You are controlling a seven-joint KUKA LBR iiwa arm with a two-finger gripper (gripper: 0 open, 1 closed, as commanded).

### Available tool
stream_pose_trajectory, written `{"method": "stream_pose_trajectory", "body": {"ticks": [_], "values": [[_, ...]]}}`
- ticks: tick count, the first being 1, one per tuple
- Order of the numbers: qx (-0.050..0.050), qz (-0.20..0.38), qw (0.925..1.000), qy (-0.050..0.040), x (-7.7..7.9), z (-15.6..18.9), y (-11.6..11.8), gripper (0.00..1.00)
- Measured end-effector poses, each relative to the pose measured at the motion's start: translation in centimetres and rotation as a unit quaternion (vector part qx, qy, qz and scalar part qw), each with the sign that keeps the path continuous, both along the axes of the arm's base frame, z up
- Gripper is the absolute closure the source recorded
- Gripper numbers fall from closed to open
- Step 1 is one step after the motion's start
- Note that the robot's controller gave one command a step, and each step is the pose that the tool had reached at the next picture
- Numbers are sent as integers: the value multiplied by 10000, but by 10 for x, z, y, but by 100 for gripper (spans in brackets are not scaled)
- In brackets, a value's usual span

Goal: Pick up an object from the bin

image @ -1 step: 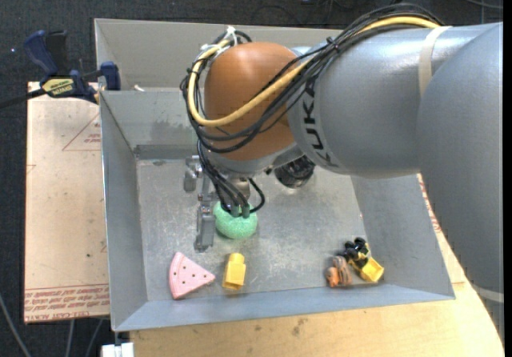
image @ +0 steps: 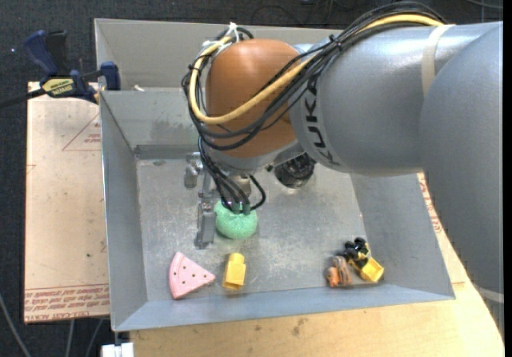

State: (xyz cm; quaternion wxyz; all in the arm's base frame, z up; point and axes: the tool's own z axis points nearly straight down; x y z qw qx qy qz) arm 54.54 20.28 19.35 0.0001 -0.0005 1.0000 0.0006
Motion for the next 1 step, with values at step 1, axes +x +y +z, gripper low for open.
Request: {"method": "stream_pose_trajectory", "body": {"ticks": [1], "values": [[5, 186, 9998, -9, 13, -20, -39, 0]]}}
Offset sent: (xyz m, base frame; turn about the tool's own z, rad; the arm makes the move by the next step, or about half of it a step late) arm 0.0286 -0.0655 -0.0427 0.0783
